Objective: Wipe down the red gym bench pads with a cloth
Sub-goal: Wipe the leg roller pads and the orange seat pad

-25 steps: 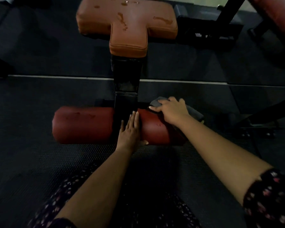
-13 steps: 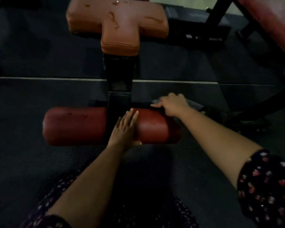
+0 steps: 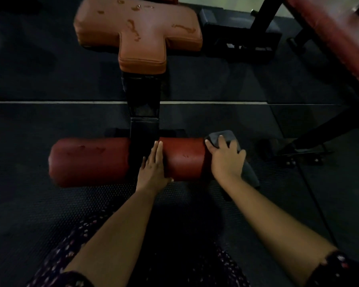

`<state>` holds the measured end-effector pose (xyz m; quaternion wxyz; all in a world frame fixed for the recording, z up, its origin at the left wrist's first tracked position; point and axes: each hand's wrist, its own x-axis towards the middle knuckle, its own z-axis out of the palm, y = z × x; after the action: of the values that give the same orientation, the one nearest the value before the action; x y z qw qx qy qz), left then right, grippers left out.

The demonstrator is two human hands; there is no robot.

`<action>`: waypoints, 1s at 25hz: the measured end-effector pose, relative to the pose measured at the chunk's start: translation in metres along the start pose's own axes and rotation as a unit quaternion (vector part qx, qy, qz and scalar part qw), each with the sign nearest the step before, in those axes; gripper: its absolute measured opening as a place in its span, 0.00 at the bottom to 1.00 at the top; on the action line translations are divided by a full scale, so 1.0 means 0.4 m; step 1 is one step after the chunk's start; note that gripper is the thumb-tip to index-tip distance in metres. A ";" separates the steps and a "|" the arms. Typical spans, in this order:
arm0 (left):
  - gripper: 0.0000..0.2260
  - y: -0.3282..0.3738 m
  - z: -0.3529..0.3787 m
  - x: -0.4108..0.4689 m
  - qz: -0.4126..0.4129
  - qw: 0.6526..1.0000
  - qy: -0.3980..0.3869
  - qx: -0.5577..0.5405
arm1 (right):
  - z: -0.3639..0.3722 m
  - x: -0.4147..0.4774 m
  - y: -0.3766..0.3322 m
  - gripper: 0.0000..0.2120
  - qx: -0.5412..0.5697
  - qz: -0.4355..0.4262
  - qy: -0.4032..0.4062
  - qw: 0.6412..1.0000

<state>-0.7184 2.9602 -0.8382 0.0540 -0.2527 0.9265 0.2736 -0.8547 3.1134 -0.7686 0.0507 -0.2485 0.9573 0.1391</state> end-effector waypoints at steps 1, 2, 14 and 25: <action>0.58 -0.004 0.002 -0.005 -0.006 1.000 0.004 0.008 | 0.001 -0.006 -0.034 0.24 0.018 0.020 0.006 1.000; 0.57 -0.014 0.002 -0.008 -0.015 0.999 0.011 0.030 | -0.002 -0.014 -0.069 0.23 0.027 0.020 0.018 0.999; 0.47 -0.094 0.024 -0.006 -0.001 0.972 -0.004 0.234 | -0.019 -0.030 -0.170 0.32 0.131 -0.009 -0.028 0.991; 0.52 -0.076 -0.005 -0.019 0.041 0.993 0.026 0.105 | 0.073 -0.088 0.025 0.34 -0.009 -0.043 0.044 0.998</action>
<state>-0.6966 2.9404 -0.8494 0.0448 -0.2143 0.9608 0.1698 -0.8282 3.1465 -0.7881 0.0125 -0.2959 0.9456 0.1346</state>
